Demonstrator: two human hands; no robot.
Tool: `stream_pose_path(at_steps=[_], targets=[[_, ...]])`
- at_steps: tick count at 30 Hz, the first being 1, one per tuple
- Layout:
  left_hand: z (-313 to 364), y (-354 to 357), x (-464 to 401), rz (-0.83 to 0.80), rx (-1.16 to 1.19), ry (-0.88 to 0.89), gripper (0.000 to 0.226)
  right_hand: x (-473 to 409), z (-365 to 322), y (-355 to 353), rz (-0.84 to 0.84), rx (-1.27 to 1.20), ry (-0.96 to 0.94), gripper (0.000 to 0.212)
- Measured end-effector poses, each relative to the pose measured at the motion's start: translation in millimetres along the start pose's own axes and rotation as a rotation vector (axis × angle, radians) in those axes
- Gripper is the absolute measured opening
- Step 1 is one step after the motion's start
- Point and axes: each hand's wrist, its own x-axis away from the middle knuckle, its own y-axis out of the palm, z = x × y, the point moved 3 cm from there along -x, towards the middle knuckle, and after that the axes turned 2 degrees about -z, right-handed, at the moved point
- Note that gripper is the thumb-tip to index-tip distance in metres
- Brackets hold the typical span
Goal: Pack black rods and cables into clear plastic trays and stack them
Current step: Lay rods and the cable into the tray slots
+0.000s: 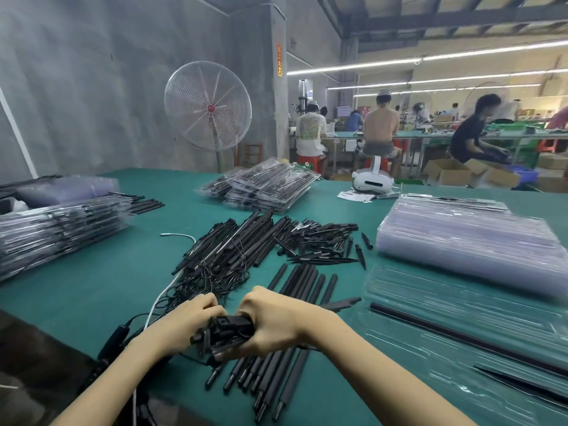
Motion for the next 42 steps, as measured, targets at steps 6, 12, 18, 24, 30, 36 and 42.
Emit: stream_pose_path(at_steps=[6, 12, 18, 24, 30, 36, 42], targets=[[-44.8, -9.1, 2.5, -0.042, -0.032, -0.084, 0.05, 11.5, 13.2, -14.4, 0.031, -0.176, 0.116, 0.031], [-43.4, -16.3, 12.5, 0.216, -0.065, 0.045, 0.076, 6.1, 40.1, -17.1, 0.325, 0.474, 0.35, 0.022], [-48.7, -14.0, 27.6, 0.059, -0.041, -0.573, 0.03, 2.8, 50.9, -7.8, 0.365, 0.363, 0.461, 0.029], [-56.2, -8.2, 41.4, -0.471, 0.113, -0.419, 0.037, -6.2, 43.3, 9.2, 0.425, 0.347, 0.427, 0.022], [-60.8, -21.0, 41.2, -0.448, -0.003, -0.421, 0.046, -9.7, 36.3, 14.4, 0.055, 0.175, 0.222, 0.031], [-49.3, -11.8, 25.6, -0.439, -0.212, -0.467, 0.022, 5.5, 24.9, -16.4, 0.358, -0.032, 0.045, 0.02], [-57.9, -13.2, 40.0, -0.592, -0.001, -0.502, 0.046, -4.2, 28.1, -14.0, 0.567, 0.369, 0.277, 0.022]])
